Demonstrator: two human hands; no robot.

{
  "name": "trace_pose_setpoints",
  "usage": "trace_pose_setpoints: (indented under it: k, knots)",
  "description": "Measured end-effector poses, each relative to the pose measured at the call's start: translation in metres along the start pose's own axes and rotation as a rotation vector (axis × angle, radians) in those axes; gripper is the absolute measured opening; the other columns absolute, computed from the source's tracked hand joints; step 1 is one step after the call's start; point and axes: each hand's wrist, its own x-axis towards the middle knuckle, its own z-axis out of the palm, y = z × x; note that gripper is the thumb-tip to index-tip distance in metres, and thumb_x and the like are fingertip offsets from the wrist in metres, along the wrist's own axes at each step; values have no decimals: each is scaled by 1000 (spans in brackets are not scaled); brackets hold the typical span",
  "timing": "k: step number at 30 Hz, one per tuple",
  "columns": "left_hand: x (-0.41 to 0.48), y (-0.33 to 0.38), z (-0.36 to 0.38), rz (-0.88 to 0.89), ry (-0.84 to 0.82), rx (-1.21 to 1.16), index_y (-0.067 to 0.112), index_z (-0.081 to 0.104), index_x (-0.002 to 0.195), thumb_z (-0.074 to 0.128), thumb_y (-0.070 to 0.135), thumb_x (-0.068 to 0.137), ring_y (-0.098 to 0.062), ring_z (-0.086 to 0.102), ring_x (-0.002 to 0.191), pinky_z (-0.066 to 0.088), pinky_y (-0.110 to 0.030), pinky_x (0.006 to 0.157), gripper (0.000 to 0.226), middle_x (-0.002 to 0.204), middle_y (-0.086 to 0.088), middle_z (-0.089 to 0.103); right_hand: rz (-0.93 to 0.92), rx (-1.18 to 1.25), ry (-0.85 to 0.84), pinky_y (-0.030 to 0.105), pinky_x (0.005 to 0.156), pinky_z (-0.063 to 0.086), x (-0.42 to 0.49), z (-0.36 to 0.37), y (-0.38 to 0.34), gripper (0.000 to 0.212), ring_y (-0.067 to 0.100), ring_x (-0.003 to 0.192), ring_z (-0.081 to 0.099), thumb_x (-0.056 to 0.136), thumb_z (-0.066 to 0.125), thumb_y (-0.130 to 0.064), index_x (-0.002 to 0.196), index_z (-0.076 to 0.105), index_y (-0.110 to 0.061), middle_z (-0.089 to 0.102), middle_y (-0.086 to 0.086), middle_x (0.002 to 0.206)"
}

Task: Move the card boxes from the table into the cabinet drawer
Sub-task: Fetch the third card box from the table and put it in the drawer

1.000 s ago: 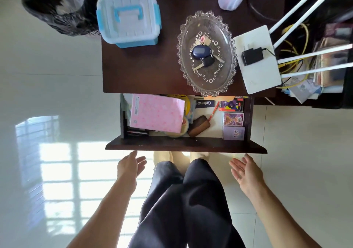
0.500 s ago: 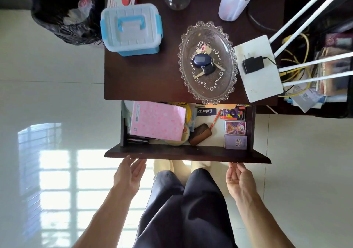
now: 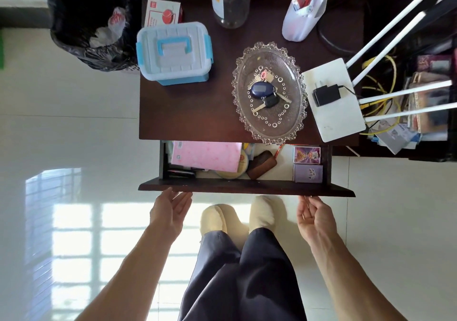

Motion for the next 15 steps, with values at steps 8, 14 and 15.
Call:
trace_pose_setpoints:
  k: [8, 14, 15]
  knots:
    - [1, 28, 38, 84, -30, 101, -1, 57, 124, 50, 21, 99, -31, 69, 104, 54, -38, 97, 34, 112, -20, 70, -72, -66, -43, 19, 68, 53, 0, 36, -20, 30, 19, 111, 72, 95, 63, 5, 122, 68, -5, 73, 13, 123]
    - [0, 42, 59, 99, -41, 112, 5, 57, 126, 50, 23, 99, -30, 68, 108, 51, -39, 103, 33, 120, -17, 68, -90, -112, -45, 18, 59, 52, 7, 53, -32, 20, 18, 104, 75, 93, 65, 6, 107, 69, -7, 74, 13, 120]
    - [1, 43, 62, 99, -37, 104, 6, 57, 126, 51, 24, 99, -30, 68, 108, 52, -38, 102, 33, 120, -16, 68, -90, -118, -48, 18, 59, 52, 6, 56, -33, 20, 17, 103, 75, 93, 65, 6, 107, 69, -8, 74, 13, 120]
